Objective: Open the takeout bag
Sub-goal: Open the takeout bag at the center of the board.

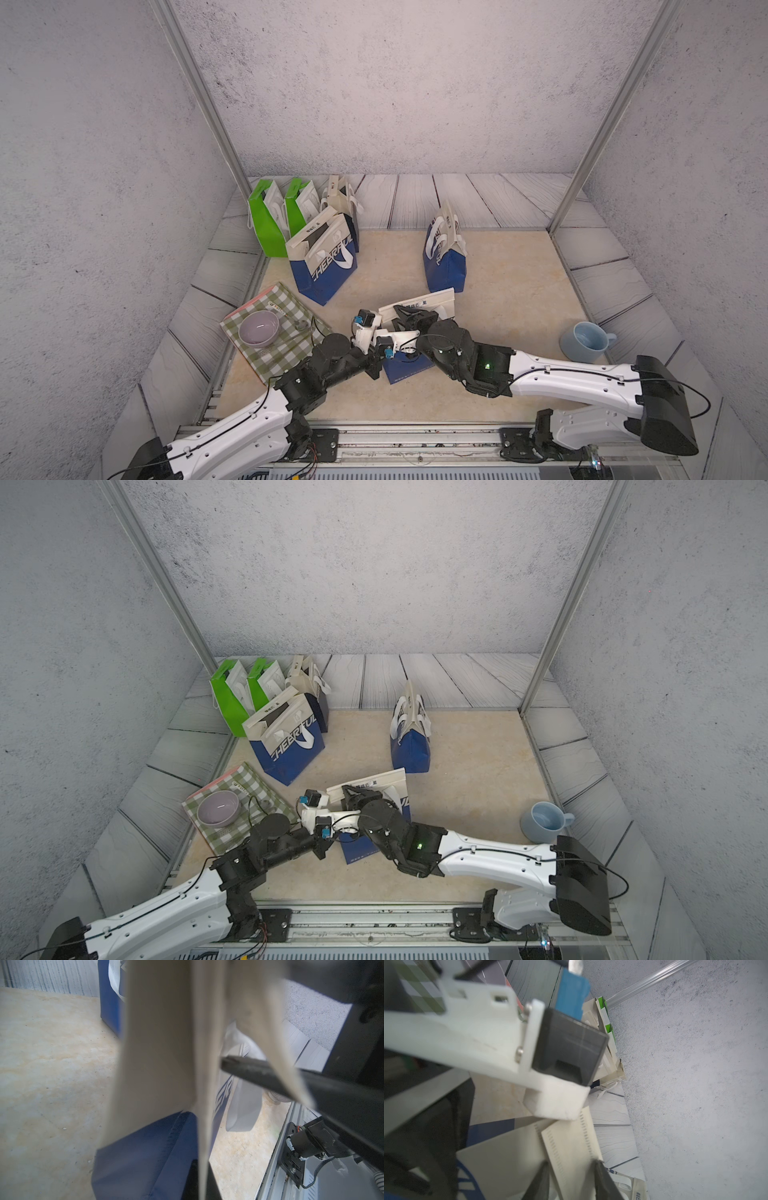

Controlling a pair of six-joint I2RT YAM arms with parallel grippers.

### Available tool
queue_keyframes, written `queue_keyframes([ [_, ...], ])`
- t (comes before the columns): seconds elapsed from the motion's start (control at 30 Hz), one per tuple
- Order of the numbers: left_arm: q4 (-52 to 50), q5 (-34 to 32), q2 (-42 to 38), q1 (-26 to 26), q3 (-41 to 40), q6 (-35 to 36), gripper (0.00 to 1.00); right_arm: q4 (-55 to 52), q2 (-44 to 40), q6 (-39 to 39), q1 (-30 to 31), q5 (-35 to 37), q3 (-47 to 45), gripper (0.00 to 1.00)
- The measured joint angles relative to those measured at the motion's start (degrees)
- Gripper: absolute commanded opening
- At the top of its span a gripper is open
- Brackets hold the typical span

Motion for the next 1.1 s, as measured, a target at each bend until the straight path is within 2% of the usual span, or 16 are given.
queue_keyframes([
  [0.13,0.1,-0.2,0.0,0.0,0.0,0.0,0.00,0.1,0.4,0.1,0.1,0.6,0.2,0.15],
  [0.27,0.1,-0.3,0.0,0.0,0.0,0.0,0.00,-0.1,0.5,0.5,0.2,0.8,0.3,0.00],
  [0.7,0.1,-0.5,-0.2,0.0,0.0,0.0,0.00,-6.6,0.3,6.3,-0.2,0.3,4.4,0.00],
  [1.1,0.1,-0.5,-0.7,0.0,0.0,0.0,0.00,-19.0,-1.6,13.1,-3.7,-7.3,10.8,0.00],
])
